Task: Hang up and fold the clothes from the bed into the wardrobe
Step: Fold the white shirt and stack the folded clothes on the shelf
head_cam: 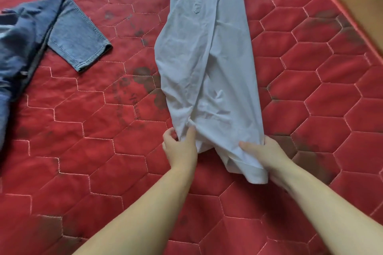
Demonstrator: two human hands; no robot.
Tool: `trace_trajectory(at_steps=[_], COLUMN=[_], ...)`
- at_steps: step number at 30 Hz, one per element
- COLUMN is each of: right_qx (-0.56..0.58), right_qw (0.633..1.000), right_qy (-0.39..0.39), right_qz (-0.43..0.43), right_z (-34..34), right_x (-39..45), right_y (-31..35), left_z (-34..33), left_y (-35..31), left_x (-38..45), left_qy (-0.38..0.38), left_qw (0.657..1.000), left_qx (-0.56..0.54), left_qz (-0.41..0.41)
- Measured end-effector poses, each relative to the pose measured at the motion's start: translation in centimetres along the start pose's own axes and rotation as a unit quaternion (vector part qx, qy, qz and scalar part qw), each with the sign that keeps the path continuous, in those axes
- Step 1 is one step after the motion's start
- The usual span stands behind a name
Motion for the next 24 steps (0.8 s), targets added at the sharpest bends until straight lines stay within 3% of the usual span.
trace_trajectory(at_steps=[4,6,9,10,12,14,15,19,22,24], right_qx=[0.045,0.095,0.217,0.186,-0.076,-0.372,-0.409,-0.199,-0.128,-0.065], right_qw=[0.988,0.982,0.969,0.976,0.978,0.877,0.852,0.930,0.949,0.954], right_qy=[0.151,0.160,0.117,0.097,0.033,-0.033,-0.047,-0.075,-0.066,-0.053], right_qz=[-0.007,0.023,0.029,0.058,0.192,0.303,0.324,0.301,0.281,0.289], right_z=[-2.2,-1.7,0.7,1.6,2.9,1.5,0.7,0.1,0.6,1.6], right_x=[-1.7,-1.9,-1.4,-1.4,-2.0,-2.9,-2.7,-1.2,0.3,1.2], right_y=[1.1,2.1,2.5,2.8,4.5,5.7,6.0,9.7,13.3,15.9], left_z=[-2.1,-3.1,-3.2,-3.1,-2.8,-2.9,-3.1,-3.6,-2.5,-1.2], left_y=[2.0,1.8,0.7,0.3,-0.6,-1.5,-1.7,-2.9,-4.1,-6.5], left_x=[0.1,0.0,-0.2,-0.3,-0.5,-0.7,-0.7,-0.6,1.5,3.7], left_qy=[0.094,0.142,0.154,0.150,0.134,0.132,0.132,0.145,0.127,0.078], left_qw=[0.978,0.962,0.945,0.939,0.930,0.928,0.927,0.925,0.960,0.984], left_qx=[-0.062,-0.076,-0.128,-0.155,-0.196,-0.204,-0.209,-0.215,-0.121,-0.097], left_qz=[0.173,0.222,0.258,0.269,0.280,0.281,0.281,0.278,0.218,0.130])
Point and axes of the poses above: each hand's wrist, its own x-axis towards the middle knuckle, its own z-axis out of the back of the hand, y = z × x, the point moved 10 cm from there along x, towards the middle knuckle, and after that the axes turned 10 degrees about -x, right-handed, at the moved point
